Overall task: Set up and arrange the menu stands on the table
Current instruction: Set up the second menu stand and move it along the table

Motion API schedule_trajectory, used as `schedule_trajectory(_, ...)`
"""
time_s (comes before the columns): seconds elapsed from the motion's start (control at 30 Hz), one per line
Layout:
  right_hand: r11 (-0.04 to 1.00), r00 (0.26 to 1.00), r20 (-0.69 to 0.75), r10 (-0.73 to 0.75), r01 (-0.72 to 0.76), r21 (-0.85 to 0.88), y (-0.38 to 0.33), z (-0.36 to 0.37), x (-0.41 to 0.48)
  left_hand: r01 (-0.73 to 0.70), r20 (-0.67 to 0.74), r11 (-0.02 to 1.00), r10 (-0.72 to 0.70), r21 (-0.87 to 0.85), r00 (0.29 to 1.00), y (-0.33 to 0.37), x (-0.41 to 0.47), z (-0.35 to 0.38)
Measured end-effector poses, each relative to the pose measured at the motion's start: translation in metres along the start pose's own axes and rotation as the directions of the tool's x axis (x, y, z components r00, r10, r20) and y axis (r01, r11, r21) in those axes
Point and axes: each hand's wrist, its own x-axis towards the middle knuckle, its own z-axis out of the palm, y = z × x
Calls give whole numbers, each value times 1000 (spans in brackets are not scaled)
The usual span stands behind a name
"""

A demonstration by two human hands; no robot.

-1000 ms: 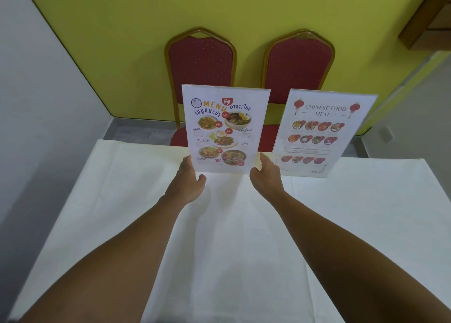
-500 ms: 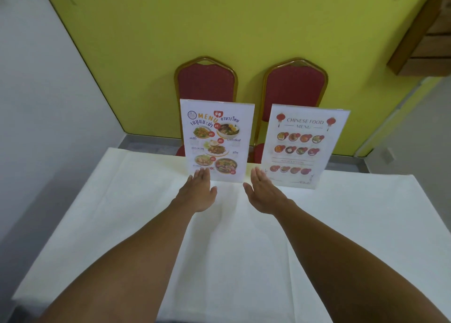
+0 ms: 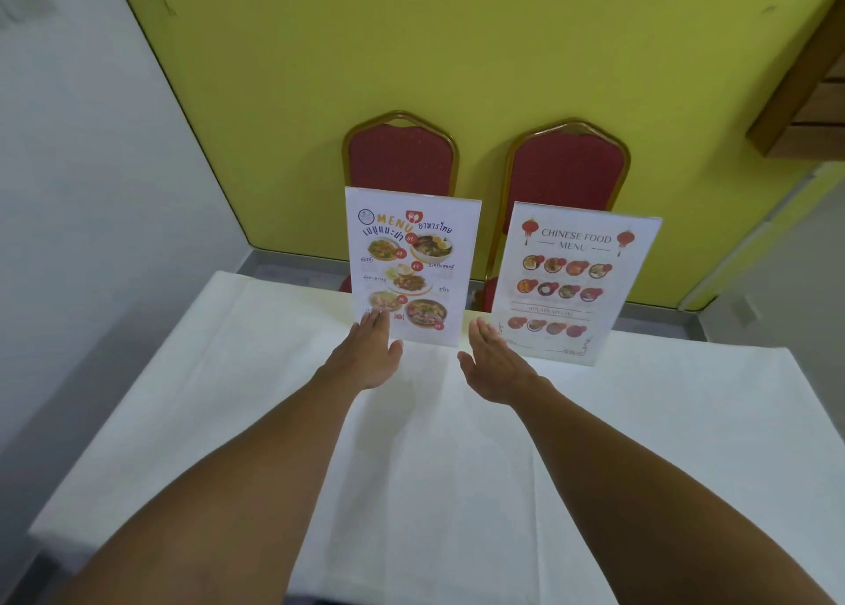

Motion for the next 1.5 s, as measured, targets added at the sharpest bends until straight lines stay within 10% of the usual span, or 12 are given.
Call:
schedule_trajectory(0.27, 848, 954, -33, 299, -249, 469, -28, -20, 23, 114, -76, 984, -126, -136, 989, -26, 36, -14)
schedule_trajectory(0.53, 672, 887, -200, 415, -151, 725, -56, -13, 62, 105, -109, 886, -171, -451, 979, -47, 82, -36)
schedule_trajectory(0.83, 617, 760, -359, 542, -69, 784, -96, 6, 82, -94, -199, 817, -25, -569, 980, -69, 94, -49)
schedule_trajectory(1.5, 583, 854, -328, 403, 37, 812, -270, 65, 152, -5, -261, 852, -154, -524, 953, -255, 87, -135)
